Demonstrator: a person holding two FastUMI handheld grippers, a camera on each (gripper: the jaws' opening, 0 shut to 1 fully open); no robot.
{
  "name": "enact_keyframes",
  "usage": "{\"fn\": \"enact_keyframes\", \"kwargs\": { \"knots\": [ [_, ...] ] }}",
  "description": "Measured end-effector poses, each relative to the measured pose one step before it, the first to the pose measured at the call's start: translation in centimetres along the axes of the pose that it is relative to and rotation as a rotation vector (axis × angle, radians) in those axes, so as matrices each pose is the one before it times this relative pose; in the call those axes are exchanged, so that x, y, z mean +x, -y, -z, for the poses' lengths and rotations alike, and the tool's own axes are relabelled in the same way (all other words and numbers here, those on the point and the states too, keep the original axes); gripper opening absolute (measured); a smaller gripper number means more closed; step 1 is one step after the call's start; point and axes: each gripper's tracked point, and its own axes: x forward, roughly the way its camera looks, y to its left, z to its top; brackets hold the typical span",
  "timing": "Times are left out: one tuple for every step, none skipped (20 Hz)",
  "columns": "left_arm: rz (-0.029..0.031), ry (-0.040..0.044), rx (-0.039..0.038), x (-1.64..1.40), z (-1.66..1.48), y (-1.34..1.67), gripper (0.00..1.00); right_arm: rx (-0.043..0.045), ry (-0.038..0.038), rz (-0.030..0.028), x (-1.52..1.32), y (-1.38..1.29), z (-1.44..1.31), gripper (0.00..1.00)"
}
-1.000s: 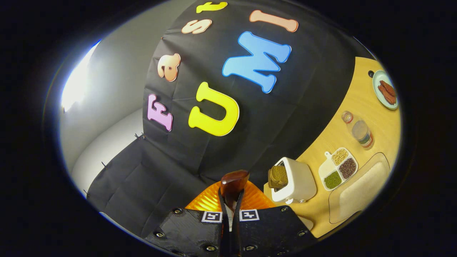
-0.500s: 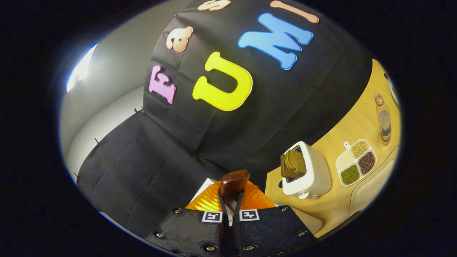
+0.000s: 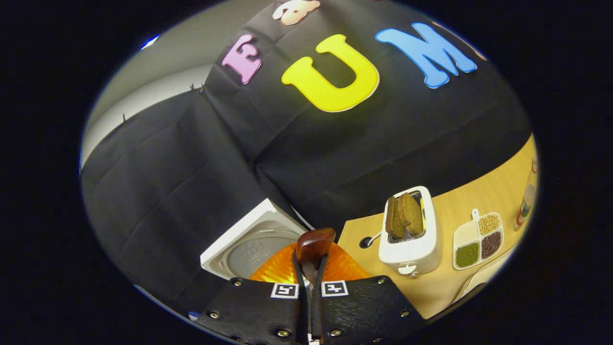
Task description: Close the left gripper, press the button to open the rice cooker; take a wooden spoon from the chopstick holder with the right hand, scoop a spoonful of rice and pour it into the rice cooker, then put the wooden spoon back into the chopstick holder.
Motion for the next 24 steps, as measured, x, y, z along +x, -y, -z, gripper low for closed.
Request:
{"fn": "enact_keyframes", "kwargs": {
  "knots": [
    [-0.00288, -0.00155, -0.00297, -0.224, 0.096, 0.009, 0.97, -0.04603, -0.02045, 0.00032, 0.563, -0.268, 0.541, 0.03],
    [-0.00353, 0.00046, -0.00455, -0.249, 0.017, -0.171, 0.96, -0.04649, -0.02738, 0.00575, 0.409, -0.600, 0.789, 0.03],
    [-0.00387, -0.00178, -0.00149, -0.065, 0.059, -0.042, 0.97, -0.04671, -0.01405, 0.00402, 0.504, -0.504, 0.343, 0.03],
    [-0.00251, -0.00285, -0.00037, -0.043, 0.041, 0.031, 0.97, -0.05165, -0.01423, 0.00163, 0.340, -0.354, 0.481, 0.03],
    [-0.00387, -0.00030, 0.00081, 0.057, 0.039, 0.014, 0.96, -0.05177, -0.00943, -0.00215, 0.370, -0.518, 0.258, 0.03],
    [-0.00505, -0.00094, 0.00036, -0.056, 0.095, -0.058, 0.97, -0.04987, -0.00428, -0.00342, 0.110, -0.561, 0.214, 0.04],
    [-0.00425, -0.00328, -0.00239, 0.013, 0.137, -0.033, 0.96, -0.04933, -0.00959, -0.00445, 0.256, -0.669, 0.138, 0.03],
    [-0.00384, -0.00018, -0.00420, -0.104, 0.144, 0.061, 0.96, -0.05110, -0.00753, -0.00330, 0.122, -0.676, 0.217, 0.03],
    [-0.00136, 0.00375, -0.00510, -0.130, -0.122, 0.043, 0.97, -0.05223, -0.00491, -0.00630, 0.216, -0.731, 0.097, 0.03],
    [-0.00290, 0.00086, -0.00322, -0.047, 0.046, 0.017, 0.96, -0.05592, -0.00434, -0.01013, 0.101, -0.742, 0.065, 0.03],
    [-0.00089, -0.00097, 0.00026, 0.034, 0.098, 0.018, 0.97, -0.06384, -0.00706, -0.00784, 0.131, -0.613, 0.054, 0.03],
    [-0.00156, -0.00124, 0.00181, -0.075, 0.114, -0.123, 0.96, -0.06261, -0.00243, -0.00720, -0.101, -0.712, 0.009, 0.03],
    [-0.00092, 0.00026, 0.00059, -0.068, -0.140, -0.015, 0.97, -0.06696, 0.00125, -0.00883, -0.154, -0.454, -0.012, 0.03],
    [-0.00194, 0.00058, 0.00125, -0.022, 0.029, -0.025, 0.97, -0.06231, 0.00369, -0.01157, -0.043, -0.563, 0.009, 0.03],
    [-0.00193, 0.00075, 0.00224, -0.077, 0.036, -0.055, 0.97, -0.05936, 0.00598, -0.01011, 0.108, -0.471, 0.057, 0.03],
    [-0.00181, 0.00135, 0.00251, -0.074, 0.089, -0.049, 0.97, -0.05405, 0.00746, -0.00485, 0.317, -0.473, 0.139, 0.03],
    [-0.00258, 0.00007, 0.00183, -0.052, -0.035, -0.067, 0.97, -0.04192, 0.00641, -0.00625, 0.071, -0.288, -0.120, 0.03],
    [-0.00275, -0.00115, -0.00020, 0.000, -0.035, -0.069, 0.96, -0.02833, 0.00992, -0.00452, -0.335, -0.156, -0.235, 0.03],
    [-0.00278, -0.00166, -0.00212, -0.030, -0.015, -0.014, 0.96, -0.00450, 0.01024, -0.00230, -0.343, 0.052, -0.288, 0.03],
    [-0.00046, 0.00177, -0.00315, -0.036, 0.086, 0.001, 0.96, 0.01928, 0.01760, 0.00134, -0.309, 0.065, -0.463, 0.03],
    [-0.00034, 0.00479, -0.00179, 0.022, -0.003, -0.015, 0.97, 0.05020, 0.02127, 0.00515, -0.388, 0.411, -0.455, 0.03],
    [-0.00004, 0.00534, 0.00003, -0.096, -0.013, -0.046, 0.97, 0.07429, 0.02379, -0.00029, -0.372, 0.390, -0.259, 0.04],
    [0.00000, 0.00394, -0.00036, 0.025, -0.093, -0.001, 0.96, 0.09280, 0.02690, -0.00287, -0.783, 0.542, -0.726, 0.03],
    [0.00233, 0.00231, -0.00252, 0.028, 0.079, 0.076, 0.96, 0.09746, 0.02486, 0.00163, -0.568, 1.039, -0.340, 0.03]
  ]
}}
